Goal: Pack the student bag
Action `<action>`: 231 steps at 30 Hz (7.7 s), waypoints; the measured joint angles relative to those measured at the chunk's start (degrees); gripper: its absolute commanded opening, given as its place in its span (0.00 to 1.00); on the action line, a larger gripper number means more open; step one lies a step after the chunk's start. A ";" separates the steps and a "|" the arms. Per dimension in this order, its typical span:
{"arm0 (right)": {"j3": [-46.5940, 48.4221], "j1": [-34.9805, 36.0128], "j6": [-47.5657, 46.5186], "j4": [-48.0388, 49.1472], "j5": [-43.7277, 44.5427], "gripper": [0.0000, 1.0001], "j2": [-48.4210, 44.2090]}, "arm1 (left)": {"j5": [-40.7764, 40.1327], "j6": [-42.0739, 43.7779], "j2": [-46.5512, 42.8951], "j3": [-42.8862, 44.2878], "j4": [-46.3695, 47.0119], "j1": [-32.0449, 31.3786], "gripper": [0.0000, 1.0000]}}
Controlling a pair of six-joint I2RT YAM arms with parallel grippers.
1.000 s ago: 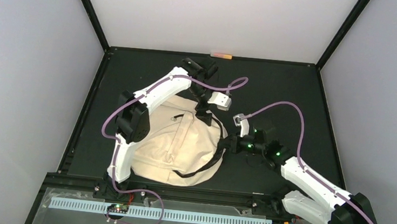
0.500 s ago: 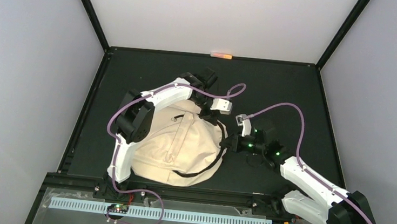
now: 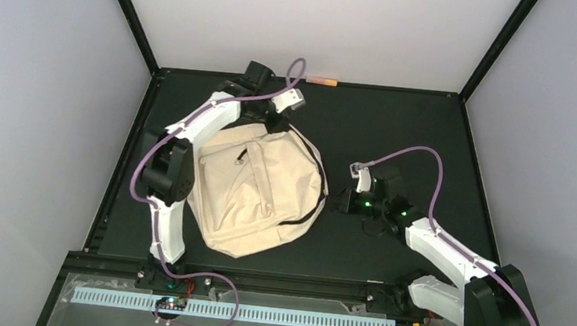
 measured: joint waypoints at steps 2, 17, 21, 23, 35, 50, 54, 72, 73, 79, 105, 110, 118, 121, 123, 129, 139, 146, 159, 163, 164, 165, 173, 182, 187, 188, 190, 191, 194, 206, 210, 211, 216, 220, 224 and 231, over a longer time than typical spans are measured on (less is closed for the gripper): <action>0.00 0.00 0.46 0.85 -1.05 0.01 0.72 | -0.96 -1.81 -2.78 -2.62 1.60 2.14 0.02; 0.98 0.20 5.09 8.98 -5.31 0.01 6.56 | 4.07 -5.20 -12.59 -18.58 5.75 10.45 0.51; 9.57 -0.22 2.23 6.21 -6.32 0.01 13.79 | 7.48 -0.28 -15.93 -18.91 1.95 9.42 0.98; 12.92 -0.85 0.79 5.68 -6.67 0.01 16.35 | 8.33 1.92 -16.11 -16.31 0.42 9.05 0.98; 15.39 -2.23 -2.47 2.16 -7.39 0.01 18.64 | 11.87 28.87 -1.68 13.73 -15.37 -2.05 0.99; 10.71 -2.25 -1.49 2.34 -6.99 0.01 15.12 | 2.62 45.42 15.50 21.70 -31.10 -7.82 0.02; 9.81 -2.25 -1.16 3.10 -6.97 0.01 15.19 | -1.86 43.32 15.76 21.53 -30.82 -7.96 0.01; 5.79 0.83 9.16 25.99 -1.66 0.01 21.16 | -8.87 -6.60 10.84 19.43 -13.97 -1.70 0.02; 5.79 1.25 10.43 28.20 -1.66 0.01 22.23 | -8.55 -9.33 9.92 19.06 -13.97 -0.76 0.02; 5.64 2.62 14.14 31.56 -2.71 0.01 24.98 | -9.75 -18.21 7.80 18.47 -10.43 5.57 0.02; 23.61 1.38 -15.10 9.60 -15.30 0.42 17.86 | -1.66 -2.99 -20.57 1.77 -8.85 6.71 0.02; 21.38 2.32 -12.83 13.60 -18.56 0.47 18.14 | -1.64 -2.29 -21.27 2.12 -10.51 4.63 0.02; 19.32 3.82 -13.49 14.01 -16.96 0.61 16.98 | -1.62 -1.49 -21.40 3.19 -12.72 3.54 0.02; 20.13 3.82 -13.60 13.86 -17.05 0.44 17.79 | -1.62 -1.31 -21.92 3.21 -13.55 3.30 0.02; 21.03 3.85 -13.20 14.23 -17.70 0.38 18.78 | -1.62 -1.29 -22.34 3.30 -13.90 3.15 0.01; 22.86 4.98 -10.62 17.03 -19.04 0.32 20.24 | -1.62 -1.31 -22.91 3.43 -14.21 2.97 0.02; 22.82 5.70 -5.68 22.34 -18.49 0.17 20.55 | -1.62 -1.29 -22.91 3.43 -14.19 2.67 0.02; 21.92 5.95 -1.68 26.08 -15.34 0.01 21.66 | -1.64 -1.09 -22.91 3.45 -14.23 2.25 0.02; 15.37 5.92 -4.98 26.47 -11.91 0.01 17.29 | -4.11 -0.92 -22.62 6.51 -18.95 0.39 0.02; 13.99 5.92 -5.42 28.59 -11.87 0.01 17.16 | -4.52 -0.83 -21.70 9.92 -22.75 -0.04 0.02; 13.75 5.92 -5.73 28.83 -11.82 0.01 16.96 | -4.63 -0.66 -21.46 10.62 -23.65 -0.07 0.02; 13.55 5.92 -6.19 28.87 -11.69 0.01 16.68 | -4.68 -0.44 -21.29 11.10 -24.22 -0.09 0.02; 13.81 5.92 -9.57 24.65 -10.12 0.05 14.25 | -3.58 1.31 -21.11 11.82 -26.14 -0.13 0.02; 16.52 6.43 -9.64 14.86 -8.63 0.05 14.38 | -3.19 2.95 -21.14 11.80 -25.51 -2.67 0.02; 16.87 6.91 -10.34 13.03 -7.54 0.01 14.34 | -3.19 3.43 -21.16 11.80 -25.35 -2.97 0.01; 16.94 6.91 -10.43 12.87 -7.58 0.01 14.34 | -3.19 3.54 -21.16 11.80 -25.33 -2.99 0.02; 17.00 6.93 -10.97 12.31 -7.61 0.01 14.12 | -3.48 3.76 -21.16 11.80 -25.33 -3.02 0.02; 17.00 6.93 -11.43 11.76 -7.56 0.01 13.79 | -3.78 3.82 -21.14 11.82 -25.35 -3.02 0.01; 17.14 6.93 -13.03 9.09 -6.82 0.01 12.09 | -5.53 3.85 -21.16 11.82 -25.24 -3.17 0.02; 10.84 6.93 -13.64 17.05 -5.42 0.01 12.07 | -6.99 2.10 -20.87 16.00 -29.81 -3.10 0.01; 7.74 6.93 -12.31 16.74 -5.46 0.01 12.22 | -7.17 1.38 -20.57 17.00 -29.33 -2.40 0.02; 6.82 6.93 -12.13 15.39 -5.46 0.01 12.55 | -7.30 1.14 -20.57 17.73 -28.72 -1.84 0.02; 7.91 6.88 -12.15 9.31 -5.03 0.01 12.59 | -6.54 1.07 -20.68 17.92 -27.91 -0.94 0.02; 12.59 6.88 -13.73 5.16 -5.14 0.15 11.04 | -4.11 1.42 -22.82 11.96 -24.22 -0.94 0.01; 16.11 7.02 -16.28 3.56 -4.31 0.40 7.04 | -2.78 0.98 -23.32 8.68 -21.79 -1.11 0.02; 20.85 10.99 -20.26 3.48 4.04 0.60 4.37 | -1.88 -0.44 -23.34 7.80 -20.20 -1.27 0.02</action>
